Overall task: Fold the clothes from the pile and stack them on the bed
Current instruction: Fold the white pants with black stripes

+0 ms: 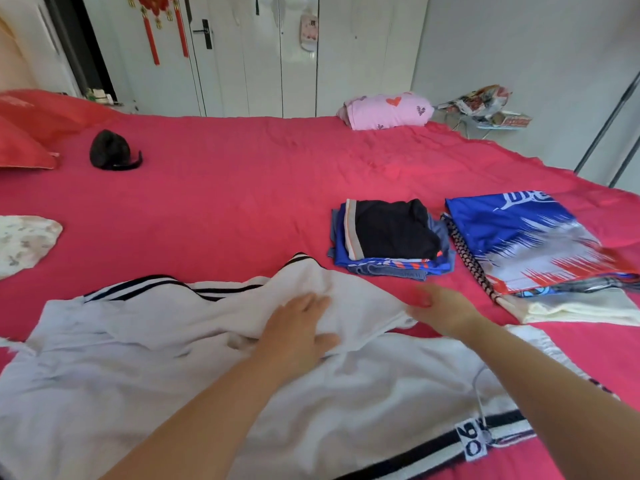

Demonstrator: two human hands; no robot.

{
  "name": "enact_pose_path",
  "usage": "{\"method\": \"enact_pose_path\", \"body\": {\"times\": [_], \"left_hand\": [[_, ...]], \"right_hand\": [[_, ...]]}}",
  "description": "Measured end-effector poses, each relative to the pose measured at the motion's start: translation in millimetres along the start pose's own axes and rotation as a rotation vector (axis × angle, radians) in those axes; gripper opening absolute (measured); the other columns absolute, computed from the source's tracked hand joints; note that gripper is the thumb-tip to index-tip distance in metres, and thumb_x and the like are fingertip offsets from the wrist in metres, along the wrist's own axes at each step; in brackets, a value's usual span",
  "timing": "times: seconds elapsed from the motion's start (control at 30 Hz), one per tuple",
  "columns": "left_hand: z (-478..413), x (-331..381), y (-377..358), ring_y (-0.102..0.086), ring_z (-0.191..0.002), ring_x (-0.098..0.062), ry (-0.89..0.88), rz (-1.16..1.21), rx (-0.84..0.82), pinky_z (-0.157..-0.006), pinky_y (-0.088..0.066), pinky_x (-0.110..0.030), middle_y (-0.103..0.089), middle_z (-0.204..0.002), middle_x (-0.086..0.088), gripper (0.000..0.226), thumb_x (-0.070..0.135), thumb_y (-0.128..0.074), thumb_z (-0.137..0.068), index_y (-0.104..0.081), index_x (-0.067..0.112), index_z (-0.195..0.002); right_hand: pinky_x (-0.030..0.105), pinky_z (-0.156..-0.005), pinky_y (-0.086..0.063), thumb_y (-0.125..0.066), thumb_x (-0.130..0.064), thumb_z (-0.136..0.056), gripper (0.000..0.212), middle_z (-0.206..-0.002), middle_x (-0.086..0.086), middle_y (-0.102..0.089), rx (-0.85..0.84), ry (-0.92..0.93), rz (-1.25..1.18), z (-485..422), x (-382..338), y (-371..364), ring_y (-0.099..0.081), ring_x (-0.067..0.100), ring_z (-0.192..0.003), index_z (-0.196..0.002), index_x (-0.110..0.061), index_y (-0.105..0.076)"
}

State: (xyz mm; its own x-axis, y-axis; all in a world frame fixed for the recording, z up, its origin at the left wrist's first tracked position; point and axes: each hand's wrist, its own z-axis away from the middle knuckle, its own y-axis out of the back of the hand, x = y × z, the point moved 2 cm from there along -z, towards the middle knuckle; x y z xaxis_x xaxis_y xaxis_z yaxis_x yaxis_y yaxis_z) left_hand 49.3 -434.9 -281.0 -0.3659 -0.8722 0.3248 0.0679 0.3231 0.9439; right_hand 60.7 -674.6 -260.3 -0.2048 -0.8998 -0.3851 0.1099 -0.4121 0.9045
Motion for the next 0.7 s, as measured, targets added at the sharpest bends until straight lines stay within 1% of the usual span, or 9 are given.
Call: {"method": "enact_pose_path", "body": {"times": [0.13,0.17,0.27,0.33,0.4,0.47,0.57,0.63,0.7], "left_hand": [[-1.8,3.7,-15.6,-0.019,-0.139,-0.019,0.042,-0.119,-0.026,-0.111,-0.021,-0.031,-0.022,-0.151,0.002,0.052,0.035,-0.037,-0.098,-0.021,0.025,-0.146],[-2.5,2.4,-15.8,-0.020,-0.139,-0.019,0.052,-0.111,-0.002,-0.110,-0.022,-0.032,-0.024,-0.151,0.002,0.049,0.032,-0.035,-0.099,-0.022,0.024,-0.146],[-0.2,-7.6,-12.2,-0.041,-0.127,-0.022,0.174,0.213,0.108,-0.098,-0.029,-0.024,-0.047,-0.138,-0.006,0.042,0.023,-0.034,-0.100,-0.035,0.017,-0.141],[5.3,-11.1,-8.2,-0.053,-0.096,-0.024,0.287,0.570,0.213,-0.073,-0.037,-0.018,-0.062,-0.097,-0.005,0.025,0.018,-0.039,-0.099,-0.056,0.017,-0.117],[8.5,-6.3,-3.7,-0.047,-0.083,-0.019,0.359,0.815,0.269,-0.058,-0.035,-0.012,-0.055,-0.078,0.000,0.015,0.013,-0.042,-0.097,-0.056,0.017,-0.093],[8.4,2.6,-2.1,-0.048,-0.089,-0.015,0.367,0.901,0.224,-0.063,-0.034,-0.016,-0.057,-0.090,0.002,0.014,0.018,-0.043,-0.098,-0.057,0.020,-0.101],[6.3,10.4,-5.5,-0.054,-0.096,-0.018,0.244,0.638,0.072,-0.077,-0.036,-0.022,-0.060,-0.105,0.000,0.026,0.026,-0.044,-0.097,-0.057,0.016,-0.117],[6.5,8.3,-7.0,-0.054,-0.104,-0.023,0.196,0.457,0.038,-0.088,-0.040,-0.028,-0.061,-0.112,-0.006,0.029,0.026,-0.045,-0.096,-0.054,0.013,-0.119],[8.7,1.9,-6.8,-0.036,-0.131,-0.022,0.164,0.191,0.010,-0.110,-0.024,-0.037,-0.043,-0.141,-0.005,0.041,0.027,-0.040,-0.097,-0.041,0.018,-0.137]], "right_hand": [[0.029,-0.074,-0.042,-0.060,-0.014,-0.083,0.006,-0.084,0.005,-0.062,0.127,0.063,-0.259,1.0,-21.8,-14.3,-0.059,0.021,-0.087,-0.082,-0.016,-0.065],[0.030,-0.072,-0.043,-0.058,-0.010,-0.083,0.012,-0.077,0.003,-0.060,0.191,0.078,-0.384,2.7,-29.5,-11.5,-0.056,0.019,-0.080,-0.076,-0.018,-0.063],[0.031,-0.073,-0.050,-0.055,-0.010,-0.089,0.016,-0.083,0.000,-0.064,-0.019,0.283,-1.031,18.6,-63.8,3.6,-0.059,0.016,-0.081,-0.099,-0.014,-0.066],[0.034,-0.079,-0.053,-0.049,-0.020,-0.094,0.021,-0.089,0.003,-0.066,-0.251,0.325,-1.280,24.1,-77.6,5.4,-0.063,0.017,-0.084,-0.109,-0.014,-0.062],[0.034,-0.076,-0.052,-0.049,-0.016,-0.094,0.014,-0.083,0.005,-0.063,-0.142,0.173,-0.993,12.8,-77.5,-6.2,-0.060,0.020,-0.081,-0.097,-0.015,-0.063],[0.032,-0.069,-0.045,-0.049,-0.007,-0.087,0.015,-0.076,0.005,-0.057,-0.091,0.061,-0.641,4.7,-77.0,-27.2,-0.052,0.021,-0.075,-0.087,-0.012,-0.064],[0.026,-0.073,-0.041,-0.046,-0.005,-0.086,0.027,-0.094,0.005,-0.062,-0.172,0.119,-0.566,2.8,-90.2,-51.0,-0.051,0.017,-0.083,-0.106,-0.012,-0.062],[0.024,-0.082,-0.039,-0.045,-0.006,-0.086,0.035,-0.115,0.006,-0.062,-0.073,0.168,-0.420,4.8,-97.7,-54.9,-0.054,0.018,-0.097,-0.118,-0.013,-0.058],[0.023,-0.080,-0.037,-0.045,0.000,-0.084,0.033,-0.111,0.009,-0.065,0.059,0.222,-0.231,6.0,-94.0,-53.0,-0.057,0.025,-0.104,-0.110,-0.009,-0.063]]}}
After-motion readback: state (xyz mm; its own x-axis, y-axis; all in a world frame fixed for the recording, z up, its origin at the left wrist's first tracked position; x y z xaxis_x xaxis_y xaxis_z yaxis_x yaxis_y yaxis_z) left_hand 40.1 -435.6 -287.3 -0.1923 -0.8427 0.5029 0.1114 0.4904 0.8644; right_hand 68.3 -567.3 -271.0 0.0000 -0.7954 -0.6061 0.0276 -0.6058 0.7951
